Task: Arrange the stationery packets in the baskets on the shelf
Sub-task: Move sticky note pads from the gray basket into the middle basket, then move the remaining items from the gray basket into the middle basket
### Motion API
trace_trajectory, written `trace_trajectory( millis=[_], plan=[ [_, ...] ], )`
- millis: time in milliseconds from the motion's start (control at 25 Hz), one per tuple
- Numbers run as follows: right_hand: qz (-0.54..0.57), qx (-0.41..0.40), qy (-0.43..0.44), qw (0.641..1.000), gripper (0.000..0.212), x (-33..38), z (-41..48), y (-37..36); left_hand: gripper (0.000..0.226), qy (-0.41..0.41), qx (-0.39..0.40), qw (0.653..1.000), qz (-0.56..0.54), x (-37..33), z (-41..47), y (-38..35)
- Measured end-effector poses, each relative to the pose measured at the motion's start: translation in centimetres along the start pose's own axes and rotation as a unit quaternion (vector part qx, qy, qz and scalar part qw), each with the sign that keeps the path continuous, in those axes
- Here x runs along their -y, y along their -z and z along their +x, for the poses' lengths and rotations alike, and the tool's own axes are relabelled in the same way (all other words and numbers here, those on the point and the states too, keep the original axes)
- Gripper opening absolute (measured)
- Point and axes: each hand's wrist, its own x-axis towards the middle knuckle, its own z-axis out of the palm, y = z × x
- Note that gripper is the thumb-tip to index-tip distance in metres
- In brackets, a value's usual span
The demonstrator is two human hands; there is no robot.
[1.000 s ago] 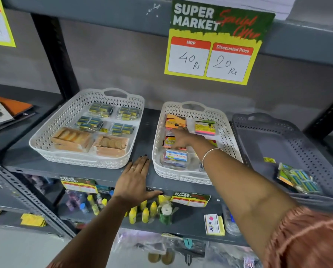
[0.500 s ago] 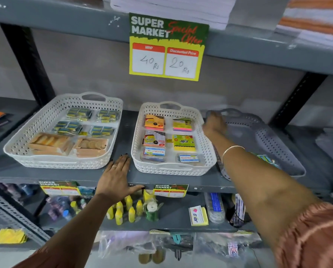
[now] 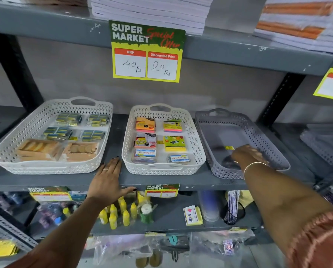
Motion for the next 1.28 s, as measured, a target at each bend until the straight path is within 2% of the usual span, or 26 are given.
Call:
trace_trajectory(
  millis=[160,280,360,440,520,600,680,800,920,1080,1280],
  plan=[
    [-0.007,-0.034,0.049,0.998,0.053,0.1,-1.1,1.0,0.108,0.000,0.008,1.000,0.000,-0.3,0.0,0.6],
    [0.011,-0.065,0.146,0.987,0.052,2.3,-2.8,3.1,0.102,-0.023,-0.001,1.000,-0.010,-0.6,-1.0,1.9],
    [0.045,-0.092,0.219,0.970,0.052,5.6,-4.5,4.8,0.091,-0.057,-0.036,0.998,0.006,-0.2,-2.2,3.1],
    [0.086,-0.138,0.294,0.942,0.050,9.8,-7.0,6.2,0.082,-0.068,-0.073,0.995,0.020,1.0,-3.1,4.8],
    [0.090,-0.163,0.391,0.902,0.048,14.5,-10.8,7.0,0.083,-0.029,-0.111,0.993,0.029,3.7,-3.3,6.7],
    [0.102,-0.135,0.484,0.858,0.045,19.2,-15.6,6.6,0.089,0.042,-0.127,0.991,0.024,7.5,-3.6,8.4],
    [0.126,-0.100,0.552,0.818,0.042,23.1,-20.2,5.4,0.103,0.094,-0.111,0.989,0.033,11.2,-4.0,9.5],
    [0.137,-0.052,0.634,0.759,0.041,27.3,-25.7,2.7,0.116,0.105,-0.063,0.992,0.026,15.7,-4.4,9.4],
    [0.075,-0.021,0.674,0.735,0.034,30.4,-28.5,-0.3,0.111,0.093,-0.052,0.994,0.022,17.7,-4.3,8.4],
    [-0.012,-0.012,0.697,0.717,0.043,33.5,-29.3,-4.1,0.111,0.078,-0.056,0.995,0.025,18.2,-4.3,7.4],
    [-0.052,0.013,0.681,0.730,0.057,34.6,-29.1,-6.5,0.111,0.069,-0.059,0.995,0.029,18.4,-4.1,7.4]
  ],
)
